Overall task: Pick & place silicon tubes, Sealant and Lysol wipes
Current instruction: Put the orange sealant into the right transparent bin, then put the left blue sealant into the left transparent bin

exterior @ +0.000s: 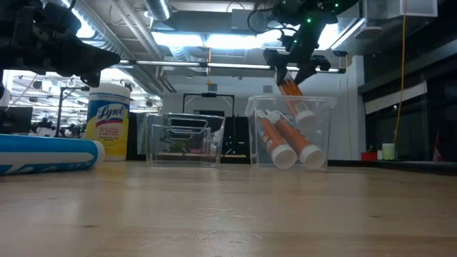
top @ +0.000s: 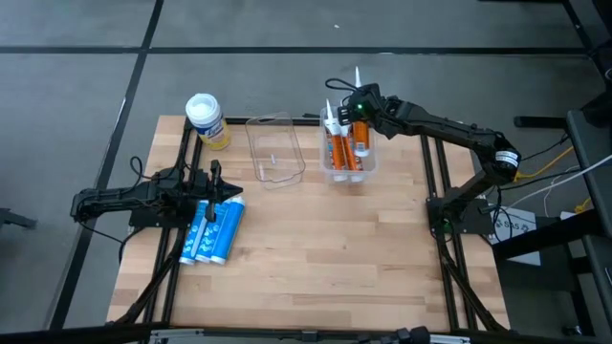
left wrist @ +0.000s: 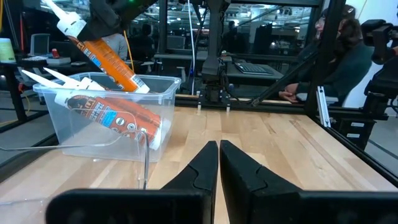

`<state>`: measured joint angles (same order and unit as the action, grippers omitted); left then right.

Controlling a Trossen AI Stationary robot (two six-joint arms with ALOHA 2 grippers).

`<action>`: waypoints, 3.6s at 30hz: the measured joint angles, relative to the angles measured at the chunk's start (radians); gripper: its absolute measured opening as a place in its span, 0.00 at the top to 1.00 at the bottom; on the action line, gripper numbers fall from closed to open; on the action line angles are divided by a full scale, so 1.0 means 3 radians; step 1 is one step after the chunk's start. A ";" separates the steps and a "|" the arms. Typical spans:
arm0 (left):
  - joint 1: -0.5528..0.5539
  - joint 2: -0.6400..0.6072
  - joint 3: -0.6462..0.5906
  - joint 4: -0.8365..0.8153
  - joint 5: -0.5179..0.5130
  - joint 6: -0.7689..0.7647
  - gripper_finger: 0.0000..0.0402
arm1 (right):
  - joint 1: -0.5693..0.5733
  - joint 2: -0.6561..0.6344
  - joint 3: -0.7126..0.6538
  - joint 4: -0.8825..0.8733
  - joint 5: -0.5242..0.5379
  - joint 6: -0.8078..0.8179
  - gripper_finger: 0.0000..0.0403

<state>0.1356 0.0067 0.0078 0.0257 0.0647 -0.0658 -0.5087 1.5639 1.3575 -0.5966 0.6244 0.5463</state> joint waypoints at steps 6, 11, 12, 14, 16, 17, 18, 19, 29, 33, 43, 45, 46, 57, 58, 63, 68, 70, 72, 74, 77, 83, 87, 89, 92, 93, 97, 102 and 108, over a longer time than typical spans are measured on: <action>-0.0001 -0.0001 0.0000 0.0000 0.0000 0.0000 0.97 | 0.0003 0.0000 0.0000 -0.0105 0.0010 0.0007 0.42; -0.0001 -0.0001 0.0000 0.0000 0.0000 0.0000 0.96 | 0.0000 0.0000 0.0000 -0.0129 0.0015 -0.0009 0.42; -0.0001 -0.0001 0.0000 0.0000 0.0000 0.0000 0.96 | 0.0000 0.0000 0.0000 -0.0129 0.0015 -0.0011 0.41; -0.0001 -0.0001 0.0000 0.0000 0.0000 0.0000 0.97 | 0.0000 0.0000 0.0000 -0.0138 0.0003 -0.0012 0.39; -0.0001 -0.0001 0.0000 0.0000 0.0000 -0.0001 0.97 | 0.0000 0.0000 0.0000 -0.0125 -0.0037 -0.0018 0.37; -0.0001 -0.0001 0.0000 0.0000 0.0000 0.0000 0.97 | 0.0000 -0.0001 0.0001 -0.0115 -0.0053 -0.0017 0.36; 0.0000 0.0000 0.0000 0.0000 0.0000 0.0000 0.97 | 0.0000 -0.0003 0.0001 -0.0118 -0.0064 -0.0013 0.36; -0.0001 0.0000 0.0000 0.0000 0.0000 0.0000 0.97 | 0.0000 -0.0003 0.0001 -0.0118 -0.0084 -0.0011 0.35; 0.0000 -0.0001 0.0000 0.0000 0.0000 0.0000 0.97 | 0.0009 -0.0003 0.0001 -0.0120 -0.0160 -0.0006 0.34; -0.0001 0.0000 0.0000 0.0000 0.0000 0.0000 0.97 | 0.0027 -0.0003 0.0001 -0.0089 -0.0216 -0.0006 0.34; -0.0001 -0.0001 0.0000 0.0000 0.0000 0.0000 0.97 | 0.0179 -0.0082 0.0001 0.0258 -0.0714 -0.0186 0.34; 0.0000 -0.0001 0.0000 0.0000 0.0000 0.0000 0.97 | 0.0240 -0.0103 0.0001 0.0286 -0.0748 -0.0198 0.34; -0.0001 -0.0001 0.0000 0.0000 0.0000 0.0000 0.97 | 0.0272 -0.0116 0.0001 0.0283 -0.0755 -0.0198 0.34; 0.0000 0.0000 0.0000 0.0000 0.0000 0.0000 0.97 | 0.0775 -0.0139 0.0001 0.0413 -0.0765 -0.0203 0.34; -0.0001 0.0000 0.0000 0.0000 0.0000 0.0000 0.97 | 0.0818 -0.0139 0.0001 0.0423 -0.0764 -0.0202 0.34; -0.0001 0.0000 0.0000 0.0000 0.0000 0.0000 0.96 | 0.1032 -0.0139 0.0001 0.0443 -0.0757 -0.0197 0.34; -0.0001 0.0000 0.0000 0.0000 0.0000 0.0000 0.97 | 0.1219 -0.0139 0.0001 0.0458 -0.0753 -0.0199 0.34; -0.0001 -0.0001 0.0000 0.0000 0.0000 0.0000 0.97 | 0.1283 -0.0139 0.0001 0.0458 -0.0753 -0.0201 0.34; -0.0001 0.0000 0.0000 0.0000 0.0000 0.0000 0.97 | 0.1337 -0.0139 0.0001 0.0458 -0.0753 -0.0197 0.34; 0.0000 0.0000 0.0000 0.0000 0.0000 0.0000 0.97 | 0.1383 -0.0139 0.0001 0.0458 -0.0753 -0.0197 0.34; -0.0001 0.0000 0.0000 0.0001 0.0000 0.0000 0.96 | 0.1449 -0.0139 0.0001 0.0457 -0.0752 -0.0184 0.34; 0.0000 -0.0001 0.0000 0.0000 0.0000 0.0000 0.97 | 0.1596 -0.0139 0.0001 0.0522 -0.0751 -0.0201 0.34; -0.0001 0.0000 0.0000 0.0000 0.0000 0.0000 0.97 | 0.1684 -0.0139 0.0001 0.0577 -0.0752 -0.0225 0.34; 0.0000 0.0000 0.0000 0.0000 0.0000 0.0000 0.97 | 0.1736 -0.0139 0.0001 0.0626 -0.0749 -0.0297 0.34; -0.0001 0.0000 0.0000 0.0000 0.0000 0.0000 0.96 | 0.1827 -0.0139 0.0001 0.0658 -0.0744 -0.0448 0.34; -0.0001 -0.0001 0.0000 0.0001 0.0000 0.0000 0.96 | 0.1860 -0.0139 0.0001 0.0665 -0.0746 -0.0491 0.34; -0.0001 -0.0001 0.0000 0.0000 0.0000 0.0000 0.97 | 0.1980 -0.0139 0.0001 0.0682 -0.0752 -0.0614 0.34; 0.0000 0.0000 0.0000 0.0001 0.0000 0.0000 0.97 | 0.2106 -0.0139 0.0001 0.0684 -0.0751 -0.0719 0.34; -0.0001 -0.0001 0.0000 0.0000 -0.0001 0.0000 0.96 | 0.2192 -0.0139 0.0001 0.0684 -0.0755 -0.0738 0.34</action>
<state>0.1355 0.0063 0.0078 0.0257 0.0644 -0.0658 0.1488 1.5223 1.3579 -0.3916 0.3981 0.3248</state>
